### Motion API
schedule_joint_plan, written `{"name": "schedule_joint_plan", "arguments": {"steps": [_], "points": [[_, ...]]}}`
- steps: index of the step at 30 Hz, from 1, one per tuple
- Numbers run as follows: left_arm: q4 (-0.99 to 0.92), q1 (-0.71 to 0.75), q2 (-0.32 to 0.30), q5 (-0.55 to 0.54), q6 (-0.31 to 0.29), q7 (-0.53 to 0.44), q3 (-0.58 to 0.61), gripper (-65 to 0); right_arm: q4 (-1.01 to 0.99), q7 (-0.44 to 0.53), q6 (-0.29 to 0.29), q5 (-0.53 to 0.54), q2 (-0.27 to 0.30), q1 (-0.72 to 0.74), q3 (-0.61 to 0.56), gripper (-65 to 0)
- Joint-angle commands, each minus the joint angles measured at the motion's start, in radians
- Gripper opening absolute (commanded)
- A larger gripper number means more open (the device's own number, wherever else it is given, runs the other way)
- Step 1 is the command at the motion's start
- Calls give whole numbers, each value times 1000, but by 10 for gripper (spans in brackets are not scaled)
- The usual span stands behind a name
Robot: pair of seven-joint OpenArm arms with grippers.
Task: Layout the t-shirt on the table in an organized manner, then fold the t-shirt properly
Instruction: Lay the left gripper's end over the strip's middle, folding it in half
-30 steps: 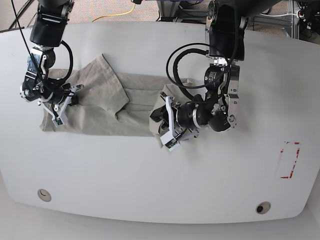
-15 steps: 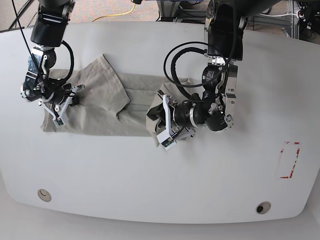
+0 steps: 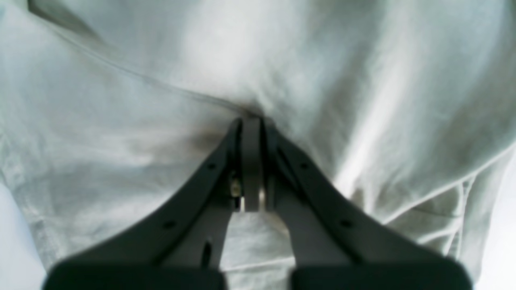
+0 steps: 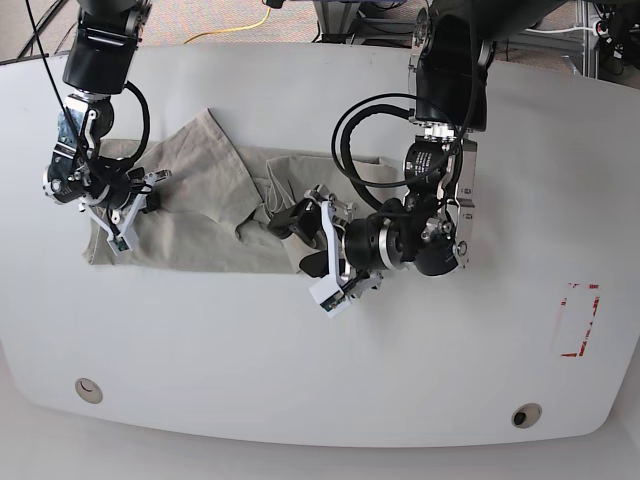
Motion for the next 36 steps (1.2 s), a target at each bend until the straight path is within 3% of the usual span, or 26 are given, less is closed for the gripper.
{"name": "schedule_joint_plan", "arguments": {"steps": [1,6,13,22,25,29,31,34,36], "points": [[21,-56,8,-37,-1,10,-6,-206,-9,-66,2,-32,-3,-9,-7,-640],[22,-96,8,-5,-1,19,-54,-235,-9,-68,2,-32,-3,-9,-7,-640],[21,-91,-121,104,-1,-56,-61,-251,-9,-68,2,-32,-3,-9,-7,-640],[21,-42,-182,213,-1,-110,18,-258,-9,-68,2,-32,-3,-9,-6,-640],[21,-31,-180,236,-1,-111,42,-317,-9,-68,2,-32,-5,-9,-6,-640],[16,-25,-156,291,-1,-143,100,-511,-9,-68,2,-32,-5,-9,-6,-640],[16,-16,-144,329,-1,-157,126,-578,-9,-68,2,-32,-5,-9,-6,-640],[14,-12,-121,406,-1,-160,160,-629,-9,-68,2,-32,-5,-9,-6,-640],[14,-7,-102,454,-1,-162,172,-628,-9,-68,2,-32,-5,-9,-6,-640]]}}
